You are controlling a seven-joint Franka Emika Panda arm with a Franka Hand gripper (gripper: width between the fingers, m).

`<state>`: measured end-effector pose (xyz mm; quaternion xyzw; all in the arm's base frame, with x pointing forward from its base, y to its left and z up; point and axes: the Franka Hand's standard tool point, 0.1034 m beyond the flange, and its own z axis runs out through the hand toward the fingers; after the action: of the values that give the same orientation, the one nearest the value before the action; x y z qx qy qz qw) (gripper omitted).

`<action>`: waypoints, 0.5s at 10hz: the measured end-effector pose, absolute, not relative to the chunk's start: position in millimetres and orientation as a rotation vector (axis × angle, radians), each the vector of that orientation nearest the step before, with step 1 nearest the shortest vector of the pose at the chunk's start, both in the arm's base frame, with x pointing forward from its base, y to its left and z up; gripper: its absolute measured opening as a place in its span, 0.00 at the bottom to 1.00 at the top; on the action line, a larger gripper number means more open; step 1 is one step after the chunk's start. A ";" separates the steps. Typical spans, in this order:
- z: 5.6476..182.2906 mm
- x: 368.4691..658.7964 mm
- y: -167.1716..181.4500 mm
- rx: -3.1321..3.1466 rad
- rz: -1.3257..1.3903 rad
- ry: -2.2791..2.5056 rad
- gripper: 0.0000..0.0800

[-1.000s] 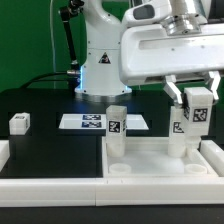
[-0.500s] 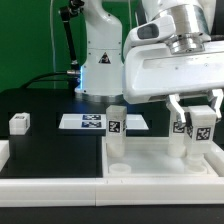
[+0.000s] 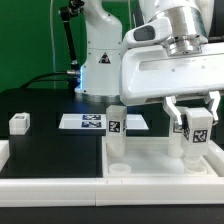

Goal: Assemble square table

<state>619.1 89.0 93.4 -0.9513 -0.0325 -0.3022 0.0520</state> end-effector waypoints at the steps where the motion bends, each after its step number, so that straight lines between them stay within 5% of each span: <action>1: 93.3 619.3 89.9 -2.893 -0.917 -0.101 0.36; 5: 88.6 624.0 95.2 -2.887 -0.912 -0.103 0.36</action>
Offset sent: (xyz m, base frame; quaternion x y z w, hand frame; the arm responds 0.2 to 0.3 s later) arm 0.0135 -0.0002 -0.0085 -0.0114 0.0142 0.0034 0.9998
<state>624.0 95.2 88.6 -0.9515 -0.0339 -0.3005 0.0560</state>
